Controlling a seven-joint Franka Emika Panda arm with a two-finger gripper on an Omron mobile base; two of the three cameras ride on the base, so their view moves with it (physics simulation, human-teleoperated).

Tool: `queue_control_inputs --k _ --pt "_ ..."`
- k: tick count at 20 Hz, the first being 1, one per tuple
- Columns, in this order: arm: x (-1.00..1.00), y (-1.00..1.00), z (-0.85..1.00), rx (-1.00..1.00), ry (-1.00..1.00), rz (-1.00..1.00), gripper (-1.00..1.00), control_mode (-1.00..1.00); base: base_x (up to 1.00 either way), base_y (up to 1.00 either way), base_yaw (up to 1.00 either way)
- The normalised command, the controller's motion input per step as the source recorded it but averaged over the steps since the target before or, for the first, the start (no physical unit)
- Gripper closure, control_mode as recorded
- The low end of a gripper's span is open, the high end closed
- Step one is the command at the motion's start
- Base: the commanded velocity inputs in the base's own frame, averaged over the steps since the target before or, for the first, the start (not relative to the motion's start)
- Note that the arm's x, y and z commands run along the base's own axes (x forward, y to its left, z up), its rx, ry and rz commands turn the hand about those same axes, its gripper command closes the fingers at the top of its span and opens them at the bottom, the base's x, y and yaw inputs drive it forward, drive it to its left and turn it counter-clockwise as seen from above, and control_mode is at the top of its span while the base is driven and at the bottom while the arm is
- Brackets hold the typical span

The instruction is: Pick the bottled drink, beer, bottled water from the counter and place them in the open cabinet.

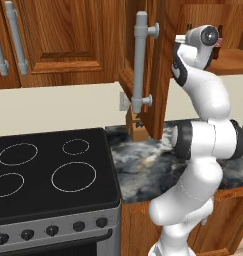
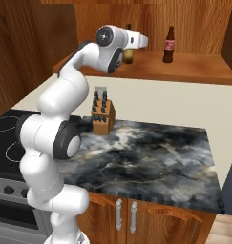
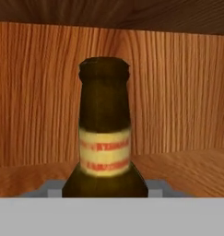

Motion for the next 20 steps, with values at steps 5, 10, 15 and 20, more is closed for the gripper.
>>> queue_control_inputs --k 5,10,15,20 --pt "0.43 0.00 -0.05 0.00 0.00 0.00 1.00 -1.00 0.00 0.00 0.00" --pt "0.35 0.00 -0.07 0.00 0.00 0.00 1.00 -1.00 0.00 0.00 0.00" --pt "0.27 0.00 -0.08 0.00 0.00 0.00 1.00 -1.00 0.00 0.00 0.00" --pt "0.22 0.00 -0.10 0.00 0.00 0.00 1.00 -1.00 0.00 0.00 0.00"
